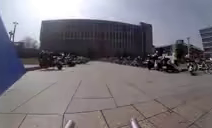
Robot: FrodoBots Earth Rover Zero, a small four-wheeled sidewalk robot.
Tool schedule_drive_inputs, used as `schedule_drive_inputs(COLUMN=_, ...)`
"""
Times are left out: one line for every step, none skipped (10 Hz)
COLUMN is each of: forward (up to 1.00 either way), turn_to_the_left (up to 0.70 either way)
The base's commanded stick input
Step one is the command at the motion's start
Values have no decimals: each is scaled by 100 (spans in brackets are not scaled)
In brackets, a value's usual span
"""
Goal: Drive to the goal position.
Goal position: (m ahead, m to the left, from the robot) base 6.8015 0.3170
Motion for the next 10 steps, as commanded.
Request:
schedule_drive_inputs(forward=100, turn_to_the_left=0)
schedule_drive_inputs(forward=100, turn_to_the_left=0)
schedule_drive_inputs(forward=100, turn_to_the_left=0)
schedule_drive_inputs(forward=100, turn_to_the_left=0)
schedule_drive_inputs(forward=100, turn_to_the_left=0)
schedule_drive_inputs(forward=100, turn_to_the_left=0)
schedule_drive_inputs(forward=100, turn_to_the_left=0)
schedule_drive_inputs(forward=100, turn_to_the_left=0)
schedule_drive_inputs(forward=100, turn_to_the_left=0)
schedule_drive_inputs(forward=100, turn_to_the_left=0)
